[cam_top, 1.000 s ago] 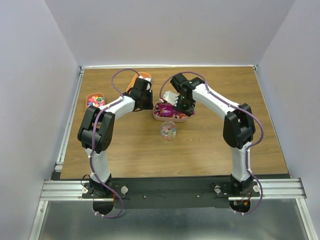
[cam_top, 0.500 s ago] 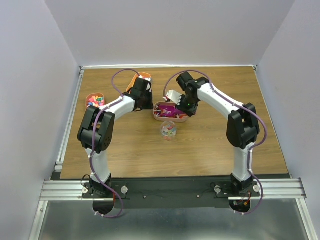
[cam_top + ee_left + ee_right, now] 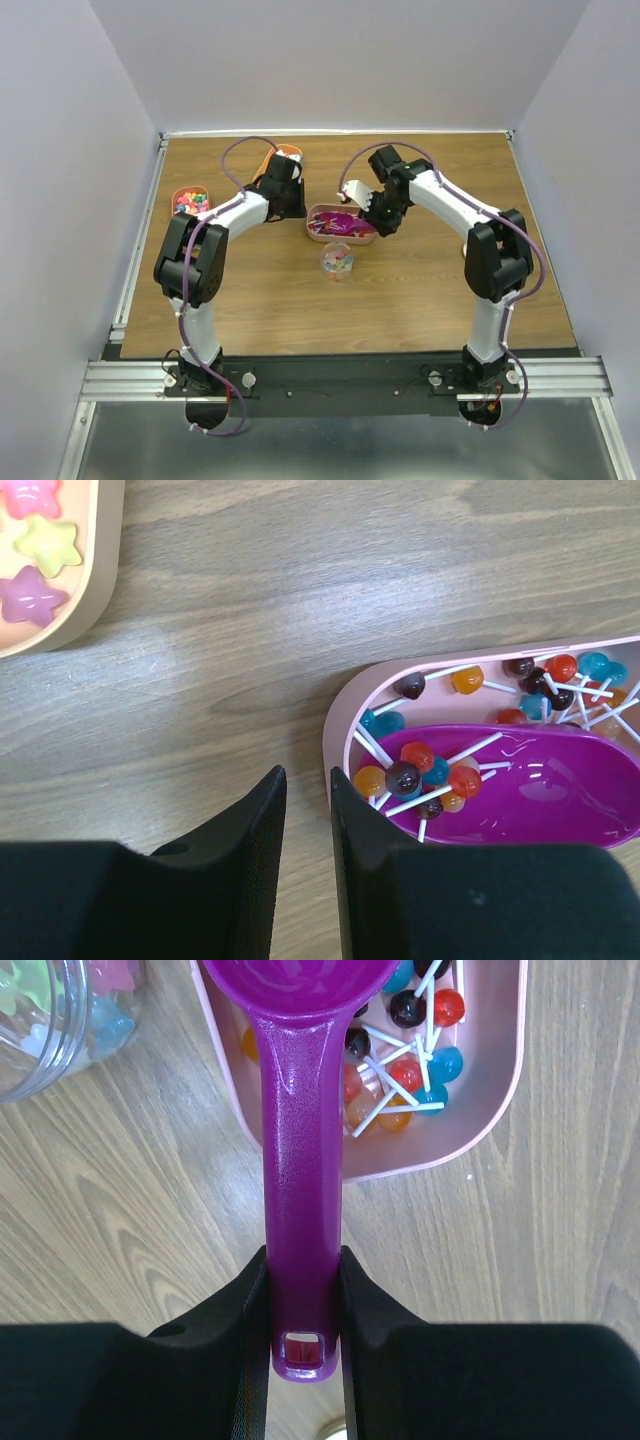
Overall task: Pack the candies
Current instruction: Scoop the fake candies from the storage box.
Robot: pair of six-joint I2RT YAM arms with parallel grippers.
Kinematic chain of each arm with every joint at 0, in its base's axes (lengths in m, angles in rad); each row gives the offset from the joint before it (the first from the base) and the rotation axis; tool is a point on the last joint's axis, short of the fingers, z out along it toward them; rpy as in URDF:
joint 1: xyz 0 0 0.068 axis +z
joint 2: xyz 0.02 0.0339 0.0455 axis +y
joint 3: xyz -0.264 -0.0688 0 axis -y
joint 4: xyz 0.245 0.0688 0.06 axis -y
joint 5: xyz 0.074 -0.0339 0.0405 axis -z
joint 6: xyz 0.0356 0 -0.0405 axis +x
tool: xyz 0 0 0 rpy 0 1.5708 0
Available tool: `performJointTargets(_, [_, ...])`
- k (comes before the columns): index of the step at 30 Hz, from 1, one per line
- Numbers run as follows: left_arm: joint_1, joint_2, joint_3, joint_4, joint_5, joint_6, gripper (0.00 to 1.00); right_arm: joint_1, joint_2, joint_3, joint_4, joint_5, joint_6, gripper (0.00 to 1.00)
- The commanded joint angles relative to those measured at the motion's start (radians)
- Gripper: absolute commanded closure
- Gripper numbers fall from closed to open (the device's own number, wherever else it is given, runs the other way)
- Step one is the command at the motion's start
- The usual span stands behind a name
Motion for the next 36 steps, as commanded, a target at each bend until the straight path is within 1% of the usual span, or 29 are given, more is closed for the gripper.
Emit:
performJointTargets(1, [0.003,-0.049,0.006,0.026,0.015,-0.001,0.68,-0.020,-0.055,-0.062,0.099,-0.092,-0.017,0.99])
performJointTargets(11, [0.014,-0.069,-0.003,0.034,0.008,-0.001,0.68,-0.052,-0.091,-0.108,0.144,-0.135,-0.017,0.99])
performJointTargets(30, [0.025,-0.104,-0.023,0.045,-0.010,0.009,0.67,-0.084,-0.194,-0.209,0.182,-0.160,0.008,0.99])
performJointTargets(36, [0.036,-0.156,-0.044,0.055,-0.050,0.018,0.63,-0.087,-0.246,-0.226,0.187,-0.149,0.032,0.99])
